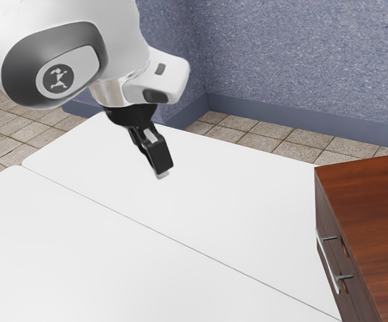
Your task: Pull the drawer handle with one arm to open the drawer
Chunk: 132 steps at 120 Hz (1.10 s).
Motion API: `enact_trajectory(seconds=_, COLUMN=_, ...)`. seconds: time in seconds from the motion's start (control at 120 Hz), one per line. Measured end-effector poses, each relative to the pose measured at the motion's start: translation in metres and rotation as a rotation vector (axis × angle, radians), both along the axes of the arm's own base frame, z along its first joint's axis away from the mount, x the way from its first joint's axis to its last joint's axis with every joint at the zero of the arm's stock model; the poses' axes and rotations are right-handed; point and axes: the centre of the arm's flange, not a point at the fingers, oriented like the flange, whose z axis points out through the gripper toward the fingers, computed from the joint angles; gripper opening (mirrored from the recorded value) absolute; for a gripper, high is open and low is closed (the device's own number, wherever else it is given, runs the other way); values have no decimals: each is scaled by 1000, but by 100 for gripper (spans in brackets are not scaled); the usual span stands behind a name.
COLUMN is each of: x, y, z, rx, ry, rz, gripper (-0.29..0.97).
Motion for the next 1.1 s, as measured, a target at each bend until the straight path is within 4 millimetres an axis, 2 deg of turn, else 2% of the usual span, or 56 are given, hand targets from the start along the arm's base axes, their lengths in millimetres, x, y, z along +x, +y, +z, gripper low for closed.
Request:
enact_trajectory(seconds=0.083, x=4, y=-3, z=-11, rx=4, ry=7, rz=-41, gripper=68)
enact_trajectory(seconds=0.192, x=4, y=-20, z=-19, rx=7, ry=10, rz=-111, gripper=68)
enact_trajectory(seconds=0.258, x=6, y=-26, z=-31, rx=12, ry=20, rz=-152, gripper=68)
enact_trajectory(seconds=0.55, x=12, y=-38, z=-61, rx=24, ry=26, rz=-266, gripper=68)
enact_trajectory(seconds=0.783, x=12, y=-38, z=-65, rx=1, ry=45, rz=-342, gripper=68)
enact_trajectory(seconds=0.958, x=11, y=-47, z=-66, rx=6, ry=55, rz=-462, gripper=68)
enact_trajectory(seconds=1.1, x=14, y=-52, z=-86, rx=22, ry=65, rz=-558, gripper=68)
